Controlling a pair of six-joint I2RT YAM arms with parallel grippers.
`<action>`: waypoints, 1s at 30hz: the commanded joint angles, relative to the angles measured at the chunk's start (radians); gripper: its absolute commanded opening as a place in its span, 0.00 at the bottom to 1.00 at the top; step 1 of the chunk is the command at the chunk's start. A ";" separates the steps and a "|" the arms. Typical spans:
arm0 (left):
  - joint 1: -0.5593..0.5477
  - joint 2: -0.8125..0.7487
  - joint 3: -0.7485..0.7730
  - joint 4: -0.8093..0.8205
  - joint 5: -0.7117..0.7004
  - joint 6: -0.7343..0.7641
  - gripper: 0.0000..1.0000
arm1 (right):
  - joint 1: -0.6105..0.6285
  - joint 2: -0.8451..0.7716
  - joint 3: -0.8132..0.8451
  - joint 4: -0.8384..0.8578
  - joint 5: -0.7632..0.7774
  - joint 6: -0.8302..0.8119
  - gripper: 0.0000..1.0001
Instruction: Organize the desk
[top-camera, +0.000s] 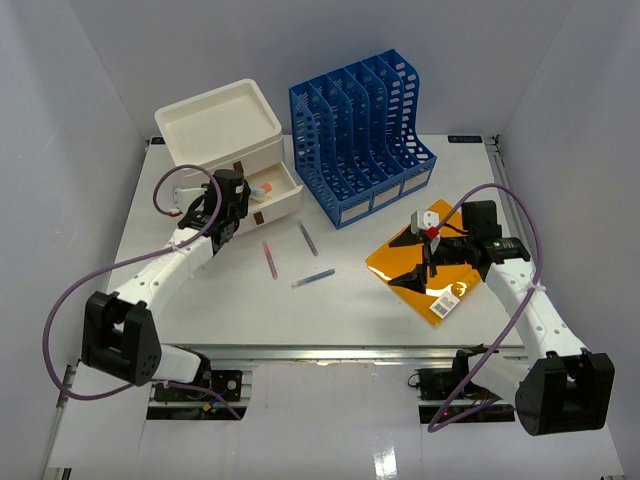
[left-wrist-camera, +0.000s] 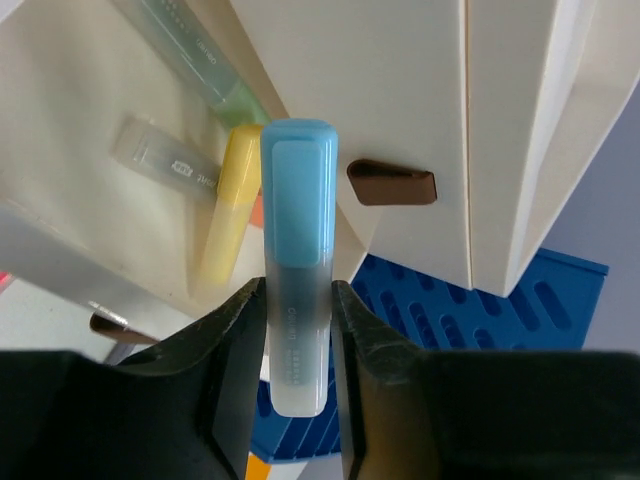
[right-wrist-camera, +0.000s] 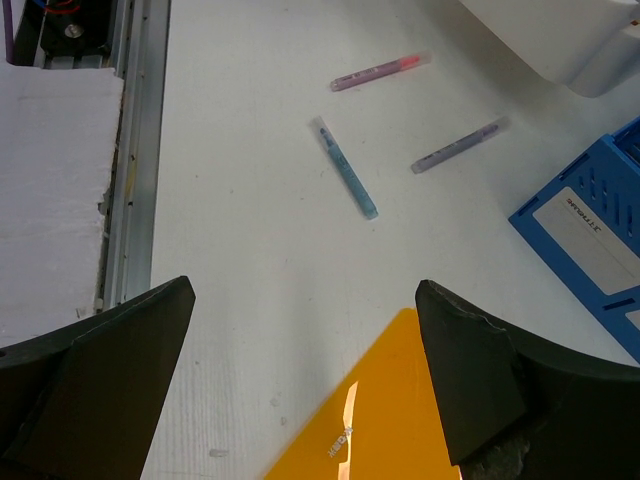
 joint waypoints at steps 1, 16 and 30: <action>0.003 0.055 0.096 -0.034 -0.066 -0.024 0.62 | -0.015 0.010 0.003 -0.015 -0.018 -0.021 0.98; 0.003 -0.185 0.007 0.304 0.328 0.755 0.84 | -0.029 0.021 0.019 -0.106 -0.031 -0.132 0.97; 0.003 -0.575 -0.614 0.444 0.561 0.464 0.17 | -0.063 0.041 0.013 -0.105 -0.029 -0.136 0.92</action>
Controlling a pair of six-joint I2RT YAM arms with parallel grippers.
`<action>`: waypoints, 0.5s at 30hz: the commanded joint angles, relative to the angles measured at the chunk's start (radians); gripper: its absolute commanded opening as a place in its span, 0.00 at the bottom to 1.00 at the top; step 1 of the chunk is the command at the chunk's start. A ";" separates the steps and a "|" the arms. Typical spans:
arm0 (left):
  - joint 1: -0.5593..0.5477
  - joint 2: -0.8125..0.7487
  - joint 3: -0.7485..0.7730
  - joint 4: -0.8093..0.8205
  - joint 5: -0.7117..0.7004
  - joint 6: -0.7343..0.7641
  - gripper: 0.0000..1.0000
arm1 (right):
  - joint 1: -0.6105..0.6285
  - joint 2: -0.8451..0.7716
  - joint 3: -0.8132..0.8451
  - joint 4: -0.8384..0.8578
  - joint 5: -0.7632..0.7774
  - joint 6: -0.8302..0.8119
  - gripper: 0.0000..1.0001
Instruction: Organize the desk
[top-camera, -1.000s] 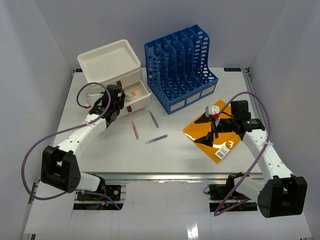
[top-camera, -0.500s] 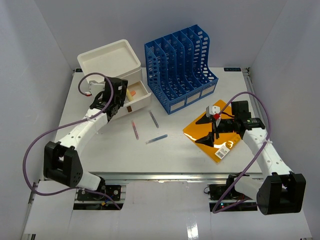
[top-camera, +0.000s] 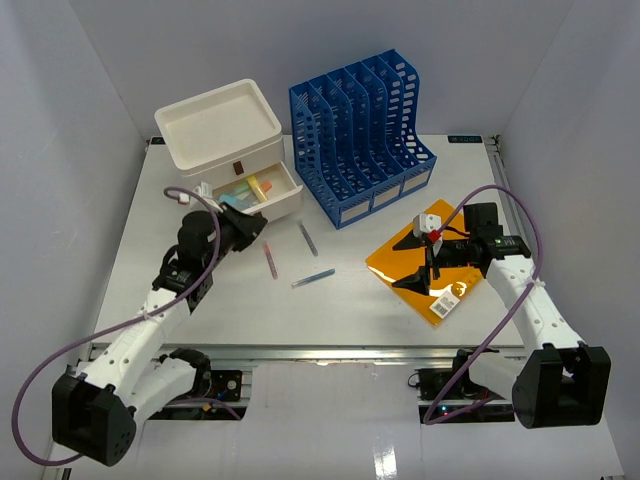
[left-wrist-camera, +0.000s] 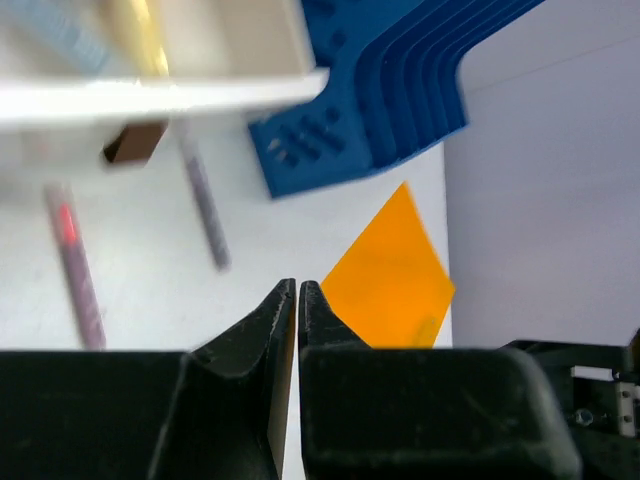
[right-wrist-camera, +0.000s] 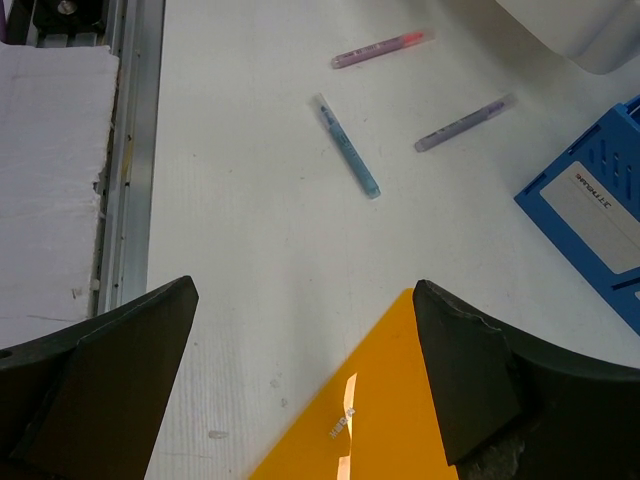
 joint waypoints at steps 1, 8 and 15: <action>0.004 -0.141 -0.247 0.198 -0.028 -0.352 0.17 | -0.028 0.012 0.012 -0.015 -0.030 -0.016 0.92; 0.003 -0.033 -0.417 0.431 -0.257 -0.607 0.16 | -0.054 0.023 0.013 -0.029 -0.046 -0.025 0.90; 0.004 0.222 -0.319 0.519 -0.368 -0.678 0.21 | -0.064 0.026 0.017 -0.038 -0.054 -0.033 0.90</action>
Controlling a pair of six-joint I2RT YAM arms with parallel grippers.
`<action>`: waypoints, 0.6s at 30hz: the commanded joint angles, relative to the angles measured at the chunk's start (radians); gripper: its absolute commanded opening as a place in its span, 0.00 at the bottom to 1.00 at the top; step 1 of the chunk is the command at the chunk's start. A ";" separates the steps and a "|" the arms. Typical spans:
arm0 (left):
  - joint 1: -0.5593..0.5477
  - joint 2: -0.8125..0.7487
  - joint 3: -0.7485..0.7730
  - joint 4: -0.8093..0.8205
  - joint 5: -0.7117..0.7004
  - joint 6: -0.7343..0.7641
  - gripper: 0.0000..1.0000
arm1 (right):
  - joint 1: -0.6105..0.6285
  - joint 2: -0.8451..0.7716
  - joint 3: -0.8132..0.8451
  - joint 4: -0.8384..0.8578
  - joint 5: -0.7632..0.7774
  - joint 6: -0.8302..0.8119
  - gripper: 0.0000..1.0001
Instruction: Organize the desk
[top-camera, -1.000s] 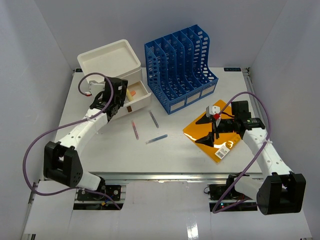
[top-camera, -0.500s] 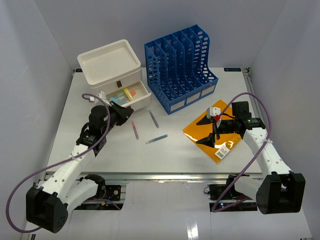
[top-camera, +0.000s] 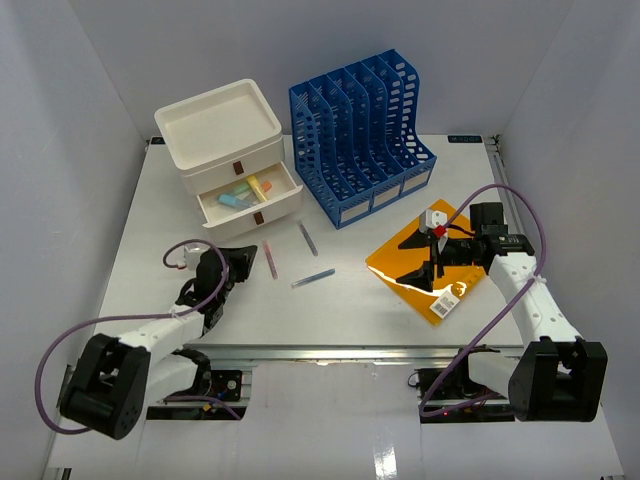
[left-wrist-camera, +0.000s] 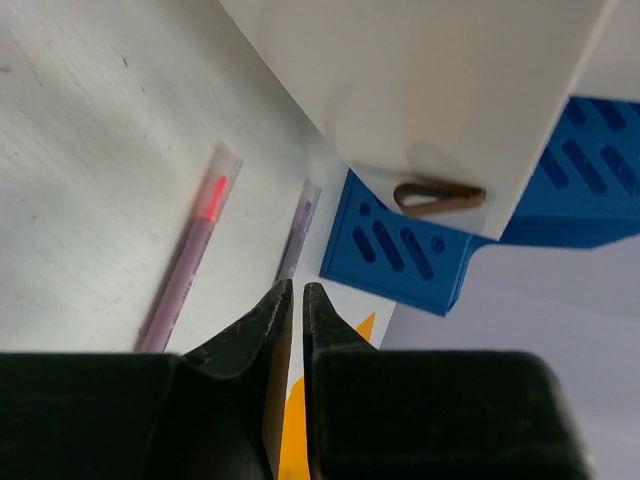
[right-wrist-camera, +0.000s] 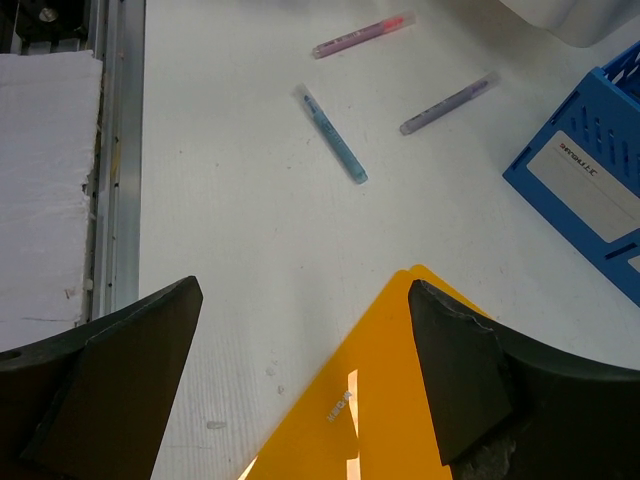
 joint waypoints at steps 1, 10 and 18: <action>0.003 0.114 0.093 0.120 -0.126 -0.114 0.21 | -0.010 0.003 0.017 -0.026 -0.040 -0.025 0.90; 0.022 0.294 0.307 0.093 -0.178 -0.085 0.38 | -0.011 0.000 0.021 -0.036 -0.042 -0.033 0.90; 0.102 0.389 0.463 0.029 -0.147 -0.004 0.55 | -0.021 -0.008 0.021 -0.036 -0.045 -0.033 0.90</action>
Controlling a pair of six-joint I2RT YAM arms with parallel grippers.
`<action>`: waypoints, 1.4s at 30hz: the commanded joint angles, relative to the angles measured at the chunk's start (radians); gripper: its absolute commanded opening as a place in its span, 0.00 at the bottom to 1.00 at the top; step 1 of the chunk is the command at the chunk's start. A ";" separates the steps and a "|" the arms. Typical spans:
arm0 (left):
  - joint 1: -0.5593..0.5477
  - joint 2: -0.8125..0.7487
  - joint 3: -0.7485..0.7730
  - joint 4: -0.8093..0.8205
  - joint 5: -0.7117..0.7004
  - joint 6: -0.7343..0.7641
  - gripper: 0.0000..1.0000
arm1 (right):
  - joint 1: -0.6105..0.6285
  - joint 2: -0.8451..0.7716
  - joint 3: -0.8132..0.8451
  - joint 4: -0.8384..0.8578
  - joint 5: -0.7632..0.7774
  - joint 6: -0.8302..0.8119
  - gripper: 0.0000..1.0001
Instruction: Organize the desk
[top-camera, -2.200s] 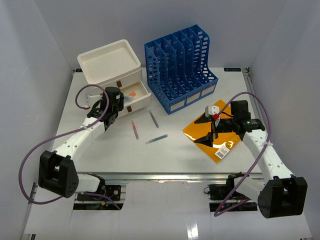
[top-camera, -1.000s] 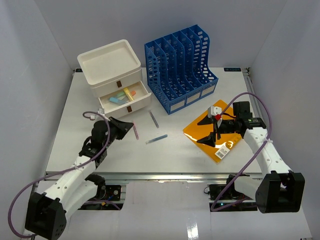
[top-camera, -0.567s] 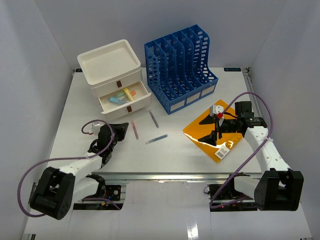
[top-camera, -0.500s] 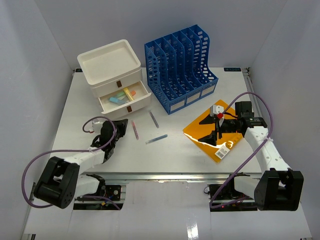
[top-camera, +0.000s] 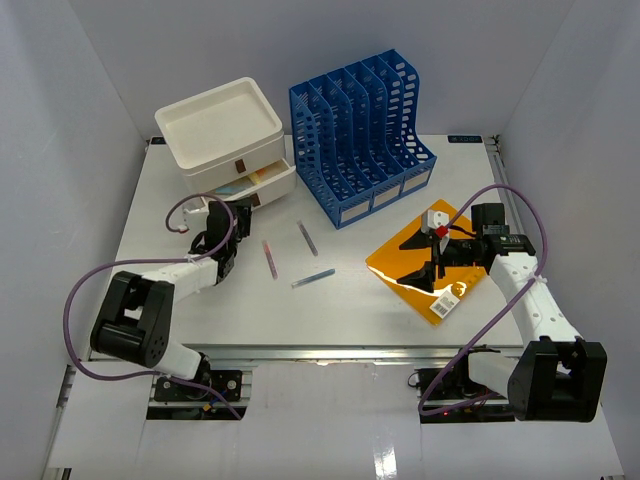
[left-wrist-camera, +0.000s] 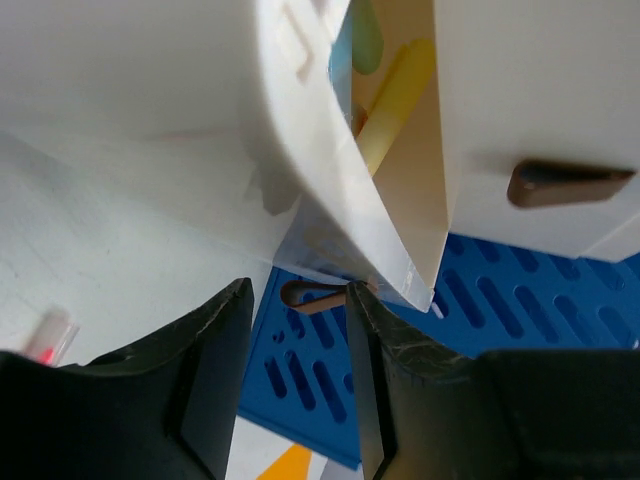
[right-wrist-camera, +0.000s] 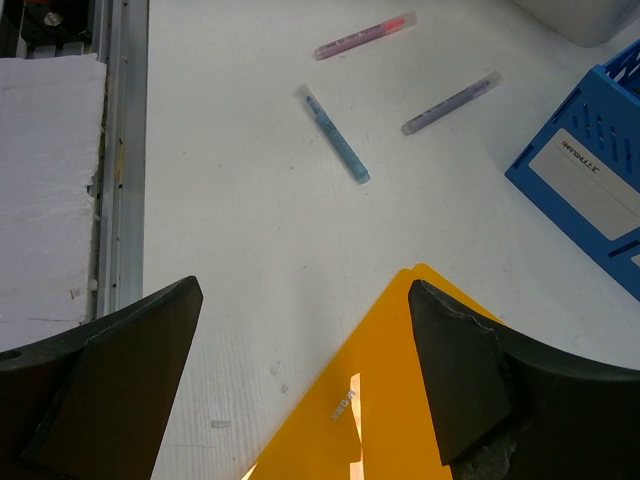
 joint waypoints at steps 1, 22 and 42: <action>0.058 0.017 0.108 -0.004 -0.005 0.048 0.57 | -0.010 -0.009 0.021 -0.016 -0.032 -0.015 0.90; 0.137 0.055 0.166 0.140 0.119 0.245 0.50 | -0.022 -0.001 0.024 -0.026 -0.039 -0.022 0.90; 0.137 -0.027 -0.057 0.138 0.128 0.125 0.05 | -0.056 -0.007 0.030 -0.048 -0.061 -0.038 0.90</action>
